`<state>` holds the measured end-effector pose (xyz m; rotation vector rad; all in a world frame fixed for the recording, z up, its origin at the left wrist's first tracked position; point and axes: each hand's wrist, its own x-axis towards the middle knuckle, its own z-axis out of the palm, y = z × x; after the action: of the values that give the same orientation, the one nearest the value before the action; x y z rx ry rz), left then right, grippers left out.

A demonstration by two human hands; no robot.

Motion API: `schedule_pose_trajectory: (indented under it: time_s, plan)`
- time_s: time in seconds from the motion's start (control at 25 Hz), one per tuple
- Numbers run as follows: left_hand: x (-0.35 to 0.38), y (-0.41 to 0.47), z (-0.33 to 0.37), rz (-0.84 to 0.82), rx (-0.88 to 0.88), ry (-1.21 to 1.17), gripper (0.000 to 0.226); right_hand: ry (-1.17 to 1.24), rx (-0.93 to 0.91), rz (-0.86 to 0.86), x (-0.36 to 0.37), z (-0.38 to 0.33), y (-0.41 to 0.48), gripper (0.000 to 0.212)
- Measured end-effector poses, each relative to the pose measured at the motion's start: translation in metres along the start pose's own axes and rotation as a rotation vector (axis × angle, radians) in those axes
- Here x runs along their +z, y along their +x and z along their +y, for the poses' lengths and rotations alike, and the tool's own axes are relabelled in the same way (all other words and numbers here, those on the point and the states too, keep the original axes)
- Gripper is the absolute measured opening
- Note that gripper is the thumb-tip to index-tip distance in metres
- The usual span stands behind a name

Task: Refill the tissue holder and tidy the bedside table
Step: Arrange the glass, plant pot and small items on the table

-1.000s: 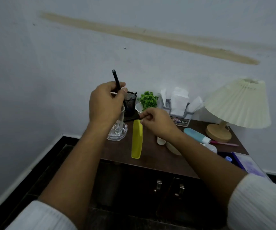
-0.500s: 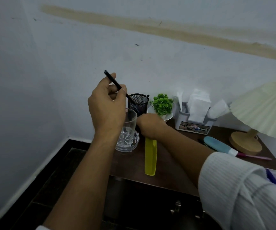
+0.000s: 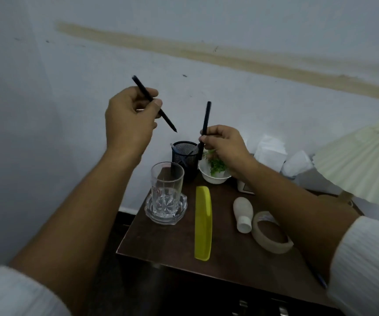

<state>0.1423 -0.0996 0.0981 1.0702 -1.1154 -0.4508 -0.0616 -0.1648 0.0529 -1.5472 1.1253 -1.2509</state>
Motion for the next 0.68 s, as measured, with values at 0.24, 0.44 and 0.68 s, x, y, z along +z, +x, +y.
schedule_pose_trajectory:
  time_s: [0.24, 0.44, 0.68]
  plan:
    - [0.025, 0.035, -0.046, -0.272, -0.104, 0.208, 0.015, -0.038, 0.084, -0.023, -0.009, -0.006, 0.020, 0.010]
    - [0.044, 0.052, -0.073, -0.385, -0.103, 0.329, 0.013, -0.562, -0.057, 0.013, -0.009, 0.004, 0.041, 0.011]
    - [0.058, 0.053, -0.097, -0.446, -0.057, 0.402, 0.013, -0.621, -0.023, 0.005, 0.000, 0.002, 0.057, 0.023]
